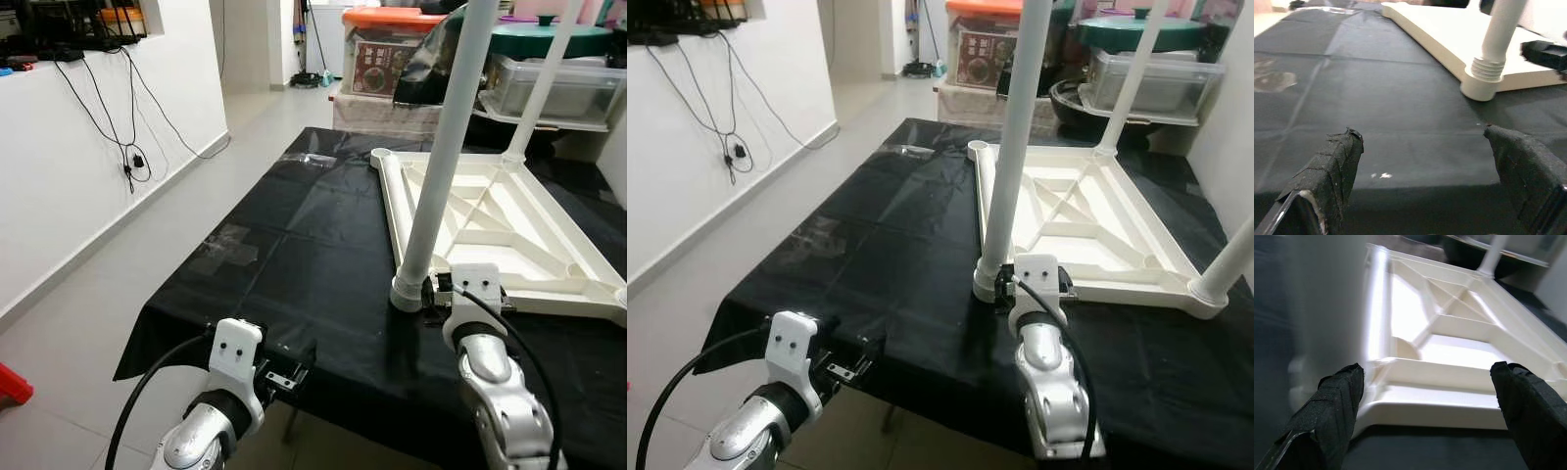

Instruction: Building children table

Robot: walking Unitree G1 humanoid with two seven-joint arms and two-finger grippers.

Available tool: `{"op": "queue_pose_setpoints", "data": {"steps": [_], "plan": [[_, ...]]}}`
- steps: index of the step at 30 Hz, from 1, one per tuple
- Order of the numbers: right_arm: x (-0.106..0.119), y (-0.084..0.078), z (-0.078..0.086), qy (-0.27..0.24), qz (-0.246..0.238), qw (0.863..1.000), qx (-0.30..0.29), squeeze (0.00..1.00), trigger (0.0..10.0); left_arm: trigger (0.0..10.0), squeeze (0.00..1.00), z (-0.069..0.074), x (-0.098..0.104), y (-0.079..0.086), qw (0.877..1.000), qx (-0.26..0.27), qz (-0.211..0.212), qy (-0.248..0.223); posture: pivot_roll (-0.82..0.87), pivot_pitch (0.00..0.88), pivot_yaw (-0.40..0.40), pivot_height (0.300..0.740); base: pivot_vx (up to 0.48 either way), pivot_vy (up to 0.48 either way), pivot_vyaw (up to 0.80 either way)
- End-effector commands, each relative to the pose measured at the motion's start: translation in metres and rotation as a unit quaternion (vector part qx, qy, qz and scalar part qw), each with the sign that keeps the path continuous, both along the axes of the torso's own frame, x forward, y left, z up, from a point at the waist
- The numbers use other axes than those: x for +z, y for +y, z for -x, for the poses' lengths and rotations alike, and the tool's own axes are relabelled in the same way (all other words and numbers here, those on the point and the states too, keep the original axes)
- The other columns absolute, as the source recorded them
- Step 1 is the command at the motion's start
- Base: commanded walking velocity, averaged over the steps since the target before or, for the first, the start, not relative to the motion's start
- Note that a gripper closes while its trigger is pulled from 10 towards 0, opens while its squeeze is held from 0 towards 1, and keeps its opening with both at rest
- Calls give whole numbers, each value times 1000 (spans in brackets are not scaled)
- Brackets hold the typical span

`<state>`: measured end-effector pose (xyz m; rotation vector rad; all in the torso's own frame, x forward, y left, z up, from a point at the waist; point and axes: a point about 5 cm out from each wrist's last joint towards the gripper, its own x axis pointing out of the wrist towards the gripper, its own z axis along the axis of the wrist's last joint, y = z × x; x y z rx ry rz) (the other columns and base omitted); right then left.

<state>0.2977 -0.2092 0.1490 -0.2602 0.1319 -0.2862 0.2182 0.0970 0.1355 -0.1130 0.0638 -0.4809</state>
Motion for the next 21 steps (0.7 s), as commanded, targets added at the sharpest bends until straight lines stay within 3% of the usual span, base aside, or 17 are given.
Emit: {"op": "queue_pose_setpoints", "data": {"steps": [1,2,6,10,13,14,15,17,18,19,20,21], "plan": [[-3,-7,-3,8,11,1000,-5,0,10000,10000,0,-1,-5,1,1000,6,-11,9,170,34,-24,740,0,0,0],[-3,-7,-3,8,11,1000,-5,0,10000,10000,0,-1,-5,1,1000,6,-11,9,170,34,-24,740,0,0,0],[-5,-55,-22,53,65,996,-37,0,10000,10000,0,-1,-6,0,1000,4,-10,13,173,42,-24,740,0,0,0],[-4,-63,-26,60,70,995,-37,0,10000,10000,0,0,-6,0,1000,4,-10,13,173,42,-24,740,0,0,0],[7,-84,-37,69,92,992,-44,0,10000,10000,0,1,-5,-1,1000,2,-7,14,174,52,-24,740,0,0,0],[7,-84,-37,69,92,992,-44,0,10000,10000,0,1,-5,-1,1000,2,-7,14,174,52,-24,740,0,0,0],[19,-98,-43,75,122,988,-52,0,10000,10000,0,2,-5,-1,1000,1,-6,14,174,63,-25,740,0,0,0],[19,-98,-43,75,122,988,-52,0,10000,10000,0,2,-5,-1,1000,1,-6,14,174,63,-25,740,0,0,0],[31,-109,-49,84,163,982,-51,0,10000,10000,0,4,-4,-1,1000,0,-5,14,175,69,-24,740,0,0,0],[49,-114,-58,112,214,970,-9,0,10000,10000,0,6,-3,-2,1000,-2,-4,15,167,83,-23,740,0,0,0],[49,-114,-58,112,214,970,-9,0,10000,10000,0,6,-3,-2,1000,-2,-4,15,167,83,-23,740,0,0,0],[61,-118,-63,137,245,960,19,0,10000,10000,0,8,-2,-3,1000,-3,-3,15,166,87,-23,740,0,0,0]]}}
